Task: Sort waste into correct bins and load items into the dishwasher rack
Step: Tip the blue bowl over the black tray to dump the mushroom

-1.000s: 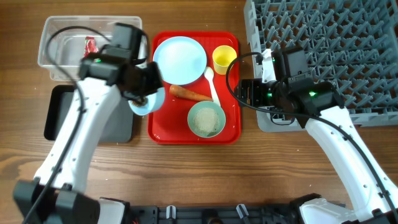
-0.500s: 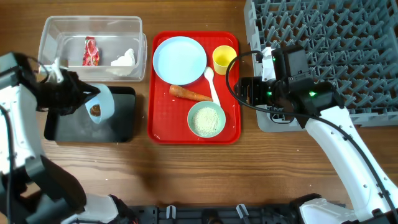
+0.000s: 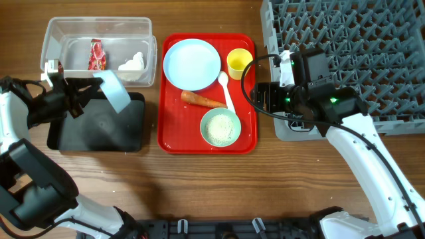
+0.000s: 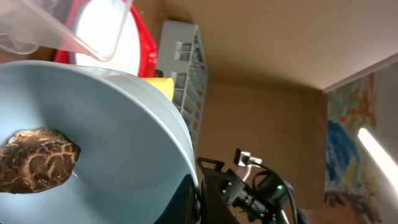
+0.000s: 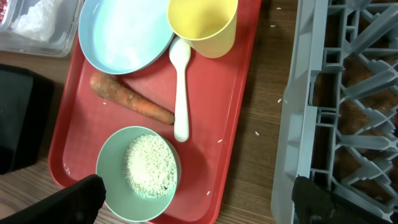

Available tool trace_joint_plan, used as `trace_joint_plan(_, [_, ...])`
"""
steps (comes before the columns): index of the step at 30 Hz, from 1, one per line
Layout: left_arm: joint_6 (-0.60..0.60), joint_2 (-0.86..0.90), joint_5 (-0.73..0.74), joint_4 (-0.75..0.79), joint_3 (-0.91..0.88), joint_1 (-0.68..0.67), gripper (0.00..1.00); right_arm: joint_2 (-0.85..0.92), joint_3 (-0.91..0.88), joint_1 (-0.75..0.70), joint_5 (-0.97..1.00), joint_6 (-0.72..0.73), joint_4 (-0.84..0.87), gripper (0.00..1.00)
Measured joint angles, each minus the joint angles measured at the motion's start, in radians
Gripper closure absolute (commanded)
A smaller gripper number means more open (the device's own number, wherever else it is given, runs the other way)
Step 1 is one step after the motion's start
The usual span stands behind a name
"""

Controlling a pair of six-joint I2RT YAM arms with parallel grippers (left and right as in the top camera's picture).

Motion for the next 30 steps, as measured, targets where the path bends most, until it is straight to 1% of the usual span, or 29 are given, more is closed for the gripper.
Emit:
trace_joint_plan(2, [0.003, 0.000, 0.018, -0.019, 0.000, 0.000, 0.96, 0.000, 0.000, 0.000, 0.000, 0.000, 0.000, 0.00])
trace_joint_plan(4, [0.029, 0.000, 0.014, -0.077, 0.000, 0.000, 0.96, 0.000, 0.000, 0.000, 0.000, 0.000, -0.007, 0.00])
trace_joint_plan(5, [0.043, 0.000, -0.014, -0.074, 0.000, 0.000, 0.96, 0.000, 0.000, 0.000, 0.002, 0.000, -0.008, 0.00])
trace_joint_plan(7, [0.066, 0.001, -0.178, -0.015, -0.002, 0.000, 0.96, 0.000, 0.000, 0.000, 0.017, 0.000, -0.008, 0.00])
trace_joint_plan(9, [0.078, 0.002, -0.234, -0.015, -0.002, 0.000, 0.96, 0.000, 0.000, 0.000, 0.022, 0.000, -0.008, 0.00])
trace_joint_plan(10, [0.084, 0.001, -0.232, -0.044, -0.002, 0.000, 0.96, 0.000, 0.000, 0.000, 0.023, 0.000, -0.010, 0.00])
trace_joint_plan(12, [0.102, 0.002, -0.185, -0.140, -0.002, 0.000, 0.96, 0.000, 0.000, 0.000, 0.023, 0.000, -0.011, 0.00])
trace_joint_plan(15, [0.148, 0.001, -0.126, -0.181, -0.003, 0.000, 0.96, 0.000, 0.000, 0.000, 0.023, 0.000, -0.011, 0.00])
trace_joint_plan(17, [0.163, 0.001, -0.131, -0.164, -0.003, 0.000, 0.96, 0.000, 0.000, 0.000, 0.023, 0.000, -0.011, 0.00])
trace_joint_plan(18, [0.167, 0.002, -0.153, -0.134, -0.003, 0.000, 0.96, 0.000, 0.000, 0.000, 0.023, 0.000, -0.011, 0.00])
trace_joint_plan(20, [0.171, 0.002, -0.182, -0.121, -0.003, 0.000, 0.96, 0.000, 0.000, 0.000, 0.023, 0.000, -0.011, 0.00])
trace_joint_plan(22, [0.171, 0.002, -0.163, -0.117, -0.003, 0.000, 0.96, 0.000, 0.000, 0.000, 0.023, 0.000, -0.015, 0.01])
trace_joint_plan(26, [0.174, 0.002, -0.055, -0.107, -0.003, 0.000, 0.96, 0.000, 0.000, 0.000, 0.039, 0.000, -0.025, 0.00])
trace_joint_plan(28, [0.174, 0.002, 0.041, -0.145, -0.004, 0.000, 0.96, 0.000, 0.000, 0.000, 0.042, 0.000, -0.030, 0.00])
trace_joint_plan(30, [0.174, 0.002, 0.082, -0.152, -0.003, 0.000, 0.96, 0.000, 0.000, 0.000, 0.045, 0.000, -0.031, 0.00])
